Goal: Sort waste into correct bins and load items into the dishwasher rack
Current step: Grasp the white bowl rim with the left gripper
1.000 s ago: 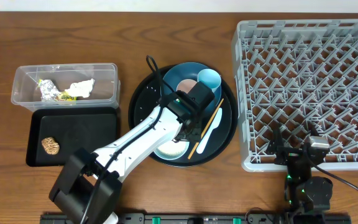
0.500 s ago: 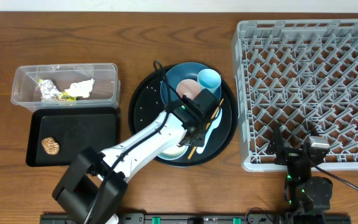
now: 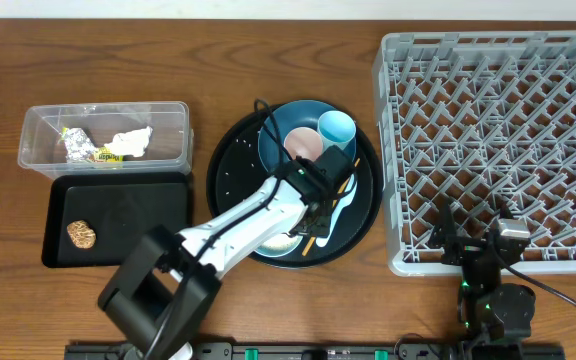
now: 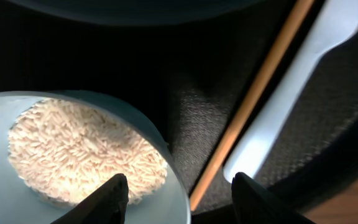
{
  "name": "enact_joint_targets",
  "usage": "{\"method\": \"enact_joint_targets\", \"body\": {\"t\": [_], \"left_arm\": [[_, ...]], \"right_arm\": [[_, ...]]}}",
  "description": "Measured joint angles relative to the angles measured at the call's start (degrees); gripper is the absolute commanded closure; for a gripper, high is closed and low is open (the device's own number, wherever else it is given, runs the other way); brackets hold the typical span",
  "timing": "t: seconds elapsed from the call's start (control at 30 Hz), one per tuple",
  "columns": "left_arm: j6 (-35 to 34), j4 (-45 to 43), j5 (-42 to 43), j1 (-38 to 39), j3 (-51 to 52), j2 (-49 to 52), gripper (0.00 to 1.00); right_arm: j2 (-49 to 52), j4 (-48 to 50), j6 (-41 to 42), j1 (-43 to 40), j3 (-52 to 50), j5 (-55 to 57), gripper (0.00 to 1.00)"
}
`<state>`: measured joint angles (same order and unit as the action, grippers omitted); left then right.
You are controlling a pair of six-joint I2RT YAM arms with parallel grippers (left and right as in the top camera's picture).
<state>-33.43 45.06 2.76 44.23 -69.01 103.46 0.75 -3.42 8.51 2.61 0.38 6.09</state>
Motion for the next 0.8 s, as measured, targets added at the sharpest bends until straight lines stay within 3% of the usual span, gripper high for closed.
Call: {"method": "enact_joint_targets", "body": {"t": [0.1,0.6,0.73,0.8], "left_arm": [[-0.1,0.0,0.0,0.0,0.1,0.8,0.64],[0.0,0.6,-1.5,0.0,0.1,0.8,0.64],[-0.2,0.7,-1.7,0.0,0.1,0.8,0.77],[-0.1,0.7,-1.7,0.0,0.1,0.8,0.78]], "right_arm": [[0.0,0.0,0.0,0.0,0.0,0.0,0.01],[0.0,0.0,0.0,0.0,0.0,0.0,0.01],[0.0,0.0,0.0,0.0,0.0,0.0,0.01],[0.0,0.0,0.0,0.0,0.0,0.0,0.01]]}}
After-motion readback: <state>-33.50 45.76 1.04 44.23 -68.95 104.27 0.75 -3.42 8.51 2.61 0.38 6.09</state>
